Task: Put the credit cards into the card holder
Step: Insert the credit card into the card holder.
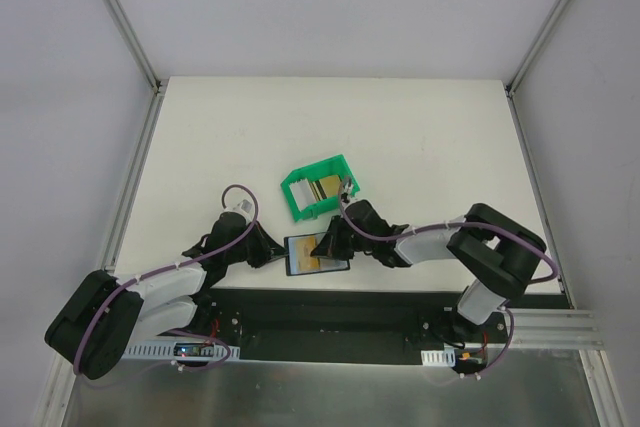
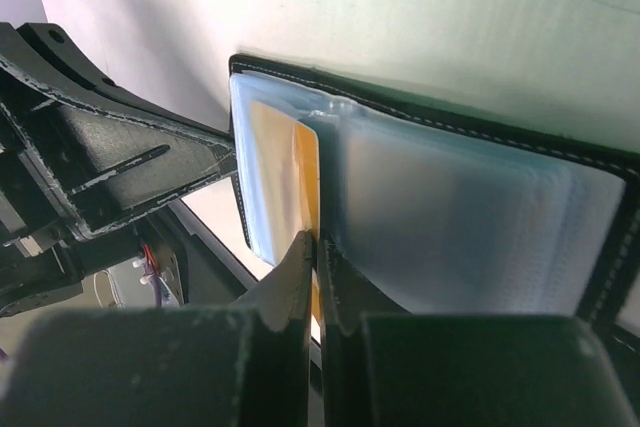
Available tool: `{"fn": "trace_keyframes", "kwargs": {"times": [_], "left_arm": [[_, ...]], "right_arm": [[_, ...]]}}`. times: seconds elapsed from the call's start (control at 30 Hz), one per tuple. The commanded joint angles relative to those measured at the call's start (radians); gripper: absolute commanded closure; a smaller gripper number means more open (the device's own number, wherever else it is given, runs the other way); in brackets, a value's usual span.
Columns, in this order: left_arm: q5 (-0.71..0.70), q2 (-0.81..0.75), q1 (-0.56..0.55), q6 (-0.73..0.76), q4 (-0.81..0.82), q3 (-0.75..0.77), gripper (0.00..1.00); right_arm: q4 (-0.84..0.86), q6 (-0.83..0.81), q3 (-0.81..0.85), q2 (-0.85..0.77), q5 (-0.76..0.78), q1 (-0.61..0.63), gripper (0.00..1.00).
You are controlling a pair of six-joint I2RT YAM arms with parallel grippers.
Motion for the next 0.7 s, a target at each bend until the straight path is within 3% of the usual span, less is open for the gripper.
{"fn": "trace_keyframes", "kwargs": {"times": [0.0, 0.17, 0.27, 0.67], "left_arm": [[-0.019, -0.007, 0.010, 0.012, -0.011, 0.002, 1.00], [-0.019, -0.009, 0.010, 0.012, -0.011, -0.001, 1.00], [-0.014, -0.001, 0.010, 0.015, -0.006, 0.001, 1.00], [-0.006, -0.006, 0.010, 0.015, -0.003, 0.004, 1.00]], "right_arm": [[-0.088, -0.040, 0.059, 0.025, -0.003, 0.031, 0.96], [-0.229, -0.089, 0.054, -0.074, 0.105, 0.031, 0.70], [-0.300, -0.117, 0.057, -0.136, 0.167, 0.033, 0.61], [-0.285, -0.140, 0.171, -0.015, 0.064, 0.067, 0.60]]}}
